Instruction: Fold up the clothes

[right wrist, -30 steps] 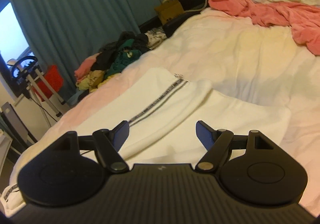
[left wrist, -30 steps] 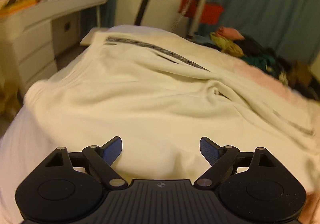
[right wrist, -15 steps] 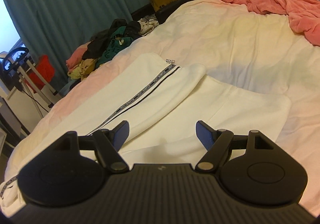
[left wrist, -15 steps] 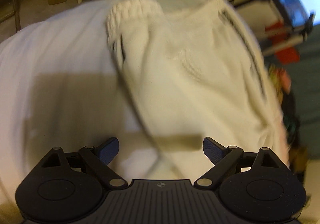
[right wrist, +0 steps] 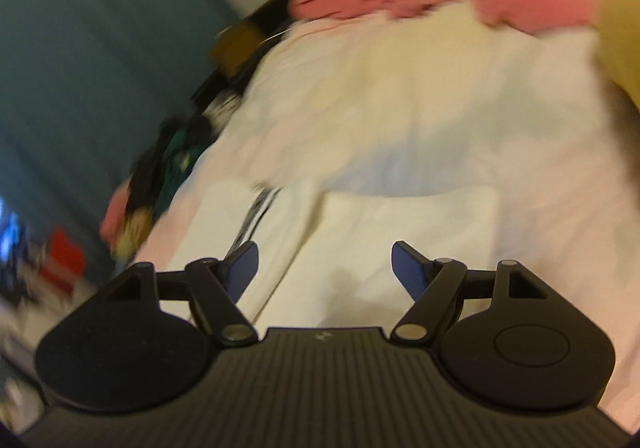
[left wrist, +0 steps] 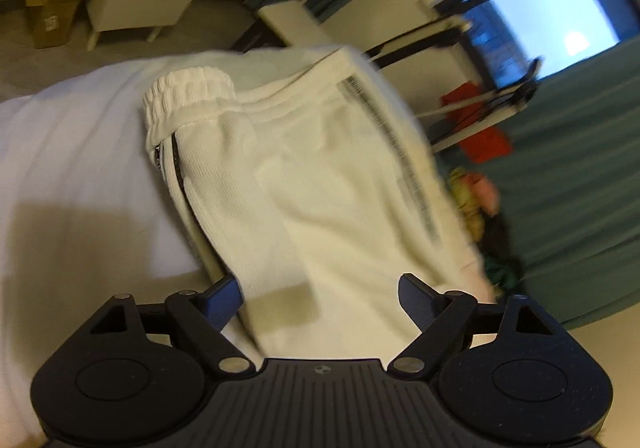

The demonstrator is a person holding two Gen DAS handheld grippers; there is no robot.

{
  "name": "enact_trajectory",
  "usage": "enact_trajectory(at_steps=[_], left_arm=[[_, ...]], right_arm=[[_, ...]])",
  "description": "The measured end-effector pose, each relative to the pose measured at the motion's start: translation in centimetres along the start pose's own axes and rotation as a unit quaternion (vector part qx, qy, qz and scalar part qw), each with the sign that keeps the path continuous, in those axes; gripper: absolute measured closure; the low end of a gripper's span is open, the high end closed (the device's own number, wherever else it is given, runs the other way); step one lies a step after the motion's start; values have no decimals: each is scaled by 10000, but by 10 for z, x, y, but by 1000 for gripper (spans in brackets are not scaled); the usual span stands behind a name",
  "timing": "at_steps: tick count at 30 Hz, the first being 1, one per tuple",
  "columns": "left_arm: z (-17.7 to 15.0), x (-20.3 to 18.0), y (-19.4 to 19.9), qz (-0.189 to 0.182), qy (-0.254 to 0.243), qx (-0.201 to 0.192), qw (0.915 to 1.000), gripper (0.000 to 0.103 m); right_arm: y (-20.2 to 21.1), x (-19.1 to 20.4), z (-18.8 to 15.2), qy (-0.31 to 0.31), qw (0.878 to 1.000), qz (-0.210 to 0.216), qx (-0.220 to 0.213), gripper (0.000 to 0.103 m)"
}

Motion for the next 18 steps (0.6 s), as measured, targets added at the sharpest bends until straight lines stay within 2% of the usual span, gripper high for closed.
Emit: enact_trajectory(at_steps=[1, 4, 5, 7, 11, 14, 16, 18], left_arm=[[-1, 4, -7, 4, 100, 149, 9998, 21], [-9, 21, -20, -493, 879, 595, 9931, 25], [-10, 27, -23, -510, 1004, 661, 9914, 26], [-11, 37, -28, -412, 1118, 706, 9904, 29], [-3, 48, -37, -410, 1407, 541, 9877, 35], [3, 59, -43, -100, 1719, 196, 9849, 46], [6, 63, -47, -27, 1819, 95, 9833, 58], [8, 66, -50, -48, 1927, 79, 9812, 65]], right_arm=[[2, -7, 7, -138, 9999, 21, -88, 26], [12, -29, 17, -519, 9982, 18, -299, 26], [15, -36, 21, -648, 9972, 14, -368, 26], [16, -50, 19, -943, 9950, -86, -306, 26], [2, -73, 10, -1443, 9884, -475, 12, 27], [-12, -90, 0, -1991, 9784, -513, 226, 34], [-25, -94, -7, -2154, 9742, -548, 380, 40], [-40, -91, -13, -2239, 9720, -408, 576, 62]])
Point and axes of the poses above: each gripper's, at about its wrist camera, not at the fingertips, and y roughly against the way its jaws point, x to its left, z to its top, the point moved 7 cm from there along -y, roughly the way its jaws point, and after that the axes turned 7 degrees about -y, right-handed, at the moved point
